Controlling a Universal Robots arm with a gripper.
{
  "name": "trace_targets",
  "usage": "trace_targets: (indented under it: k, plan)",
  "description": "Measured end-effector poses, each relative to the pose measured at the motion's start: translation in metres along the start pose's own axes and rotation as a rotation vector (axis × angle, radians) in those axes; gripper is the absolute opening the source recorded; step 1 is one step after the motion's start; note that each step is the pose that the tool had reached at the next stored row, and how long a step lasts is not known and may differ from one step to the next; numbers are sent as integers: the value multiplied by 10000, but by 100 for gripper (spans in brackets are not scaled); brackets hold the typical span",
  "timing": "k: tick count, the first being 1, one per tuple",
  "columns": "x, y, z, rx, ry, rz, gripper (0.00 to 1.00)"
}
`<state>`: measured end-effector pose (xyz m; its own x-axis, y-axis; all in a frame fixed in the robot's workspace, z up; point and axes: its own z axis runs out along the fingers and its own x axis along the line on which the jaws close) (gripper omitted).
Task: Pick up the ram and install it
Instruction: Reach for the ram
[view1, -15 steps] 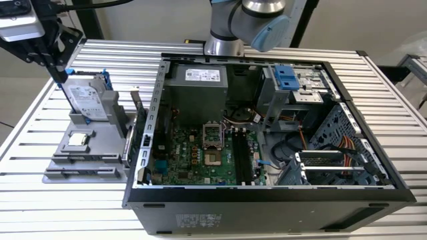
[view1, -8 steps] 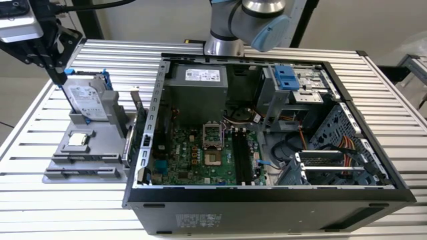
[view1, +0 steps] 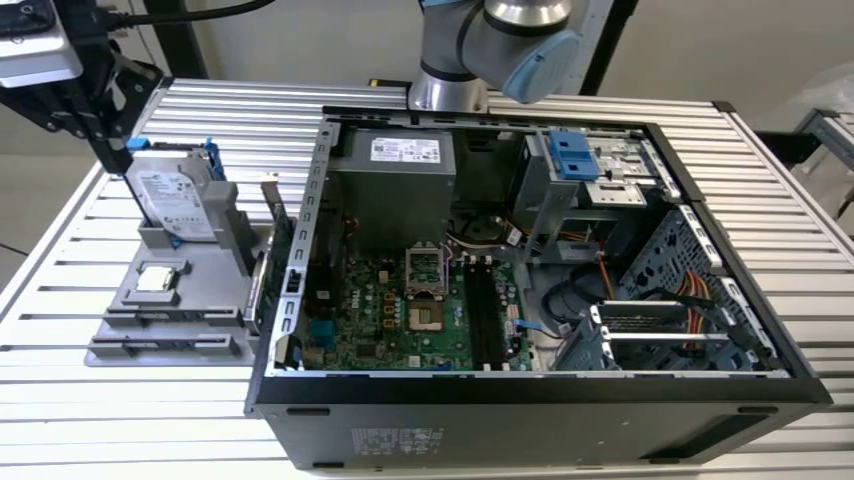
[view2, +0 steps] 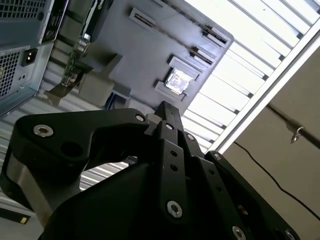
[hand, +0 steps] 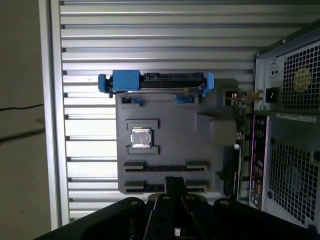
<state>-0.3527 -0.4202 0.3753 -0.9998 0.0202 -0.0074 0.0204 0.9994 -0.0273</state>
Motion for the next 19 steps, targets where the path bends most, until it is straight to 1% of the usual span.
trace_targets:
  k: [19]
  plan:
    - [-8,-84,6,305,-2,137,0]
